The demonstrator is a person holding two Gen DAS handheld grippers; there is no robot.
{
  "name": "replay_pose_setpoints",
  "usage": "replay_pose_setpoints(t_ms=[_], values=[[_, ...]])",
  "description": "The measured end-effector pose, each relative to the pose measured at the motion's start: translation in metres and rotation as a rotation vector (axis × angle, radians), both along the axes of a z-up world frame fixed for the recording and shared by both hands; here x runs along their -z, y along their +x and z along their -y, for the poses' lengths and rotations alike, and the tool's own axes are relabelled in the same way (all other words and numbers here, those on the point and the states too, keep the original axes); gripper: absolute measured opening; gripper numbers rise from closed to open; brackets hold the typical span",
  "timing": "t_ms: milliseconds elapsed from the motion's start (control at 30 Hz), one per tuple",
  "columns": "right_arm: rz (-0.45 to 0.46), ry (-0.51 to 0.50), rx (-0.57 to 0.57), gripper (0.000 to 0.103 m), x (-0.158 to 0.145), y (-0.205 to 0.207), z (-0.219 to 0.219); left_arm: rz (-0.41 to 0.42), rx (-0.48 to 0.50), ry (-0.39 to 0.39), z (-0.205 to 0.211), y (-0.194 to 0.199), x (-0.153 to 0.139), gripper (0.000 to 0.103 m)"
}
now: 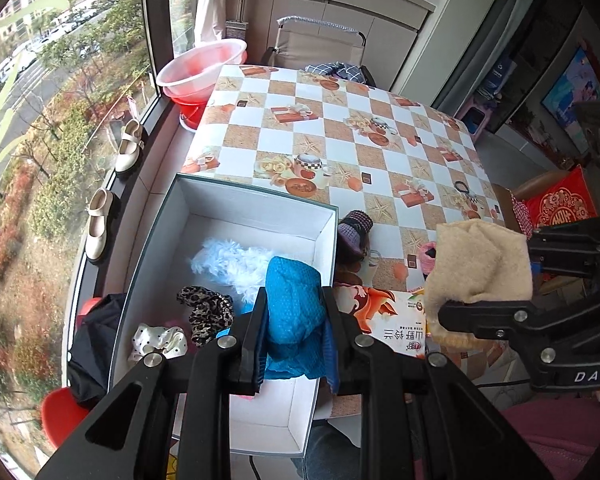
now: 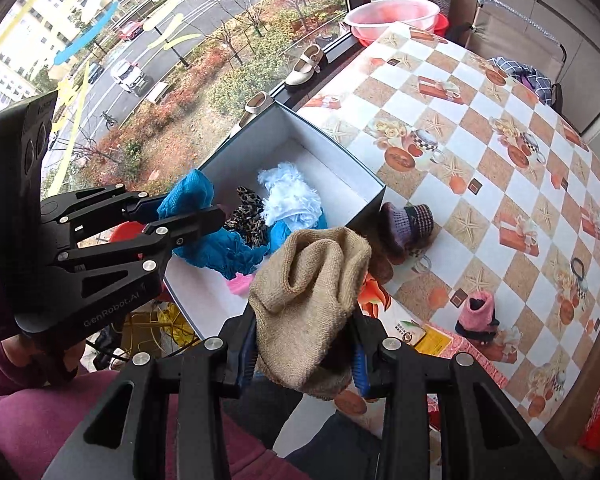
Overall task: Organize soft objects
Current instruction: 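Carry the blue knit item and beige hat over the white box with both tools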
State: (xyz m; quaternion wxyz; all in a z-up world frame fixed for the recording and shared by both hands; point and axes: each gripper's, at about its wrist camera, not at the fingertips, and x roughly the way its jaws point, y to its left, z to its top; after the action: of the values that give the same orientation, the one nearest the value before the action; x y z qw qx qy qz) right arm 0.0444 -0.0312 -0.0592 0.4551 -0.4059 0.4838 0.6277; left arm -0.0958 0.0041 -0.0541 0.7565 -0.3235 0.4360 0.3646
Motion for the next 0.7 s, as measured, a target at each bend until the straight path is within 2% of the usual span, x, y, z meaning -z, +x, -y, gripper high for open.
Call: replay_pose_setpoints(t_ms=[467, 700], values=[[-0.009, 0.004, -0.065, 0.039, 0.004, -0.028, -0.029, -0.014, -0.071, -0.001, 0.001, -0.021, 0.008, 0.025], [-0.035, -0.033, -0.018, 0.039, 0.015, -0.021, -0.032, -0.013, -0.116, -0.01, -0.001, -0.033, 0.012, 0.025]])
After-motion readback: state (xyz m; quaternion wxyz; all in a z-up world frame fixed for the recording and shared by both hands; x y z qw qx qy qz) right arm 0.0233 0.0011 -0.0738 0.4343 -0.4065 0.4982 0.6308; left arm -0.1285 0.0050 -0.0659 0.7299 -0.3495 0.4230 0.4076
